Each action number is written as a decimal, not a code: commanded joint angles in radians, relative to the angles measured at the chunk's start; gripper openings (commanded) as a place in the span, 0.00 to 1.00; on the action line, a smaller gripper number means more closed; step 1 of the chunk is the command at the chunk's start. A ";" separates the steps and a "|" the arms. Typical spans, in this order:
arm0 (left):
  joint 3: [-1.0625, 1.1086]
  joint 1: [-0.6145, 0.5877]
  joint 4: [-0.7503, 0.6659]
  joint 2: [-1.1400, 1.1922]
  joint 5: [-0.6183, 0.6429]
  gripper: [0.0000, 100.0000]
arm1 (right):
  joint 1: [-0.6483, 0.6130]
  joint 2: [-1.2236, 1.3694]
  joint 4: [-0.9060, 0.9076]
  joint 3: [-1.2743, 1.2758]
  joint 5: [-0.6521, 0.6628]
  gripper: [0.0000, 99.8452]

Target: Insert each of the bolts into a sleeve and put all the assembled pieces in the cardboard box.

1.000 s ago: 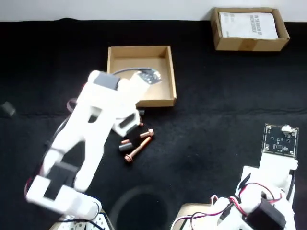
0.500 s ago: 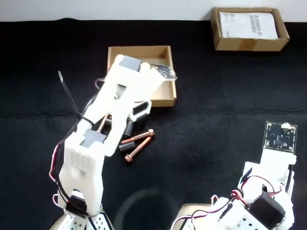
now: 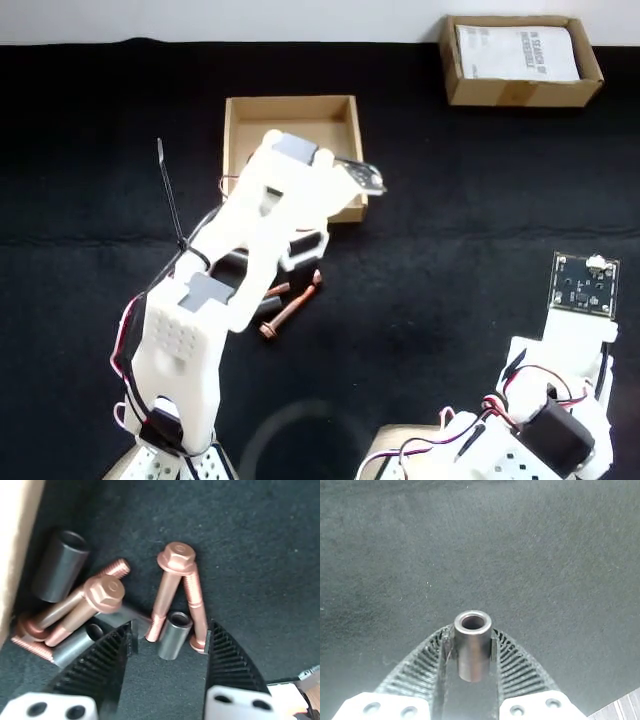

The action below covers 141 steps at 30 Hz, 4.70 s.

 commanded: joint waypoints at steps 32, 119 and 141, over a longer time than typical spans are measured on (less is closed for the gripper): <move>0.058 -0.016 -0.164 -0.010 0.014 0.22 | 0.008 -0.004 -0.016 0.030 -0.002 0.01; 0.091 0.229 -0.015 -0.403 0.747 0.01 | -0.084 -0.005 -0.015 -0.028 0.031 0.01; 0.518 0.042 -0.698 -0.166 0.637 0.01 | -0.114 -0.005 -0.018 0.030 0.031 0.01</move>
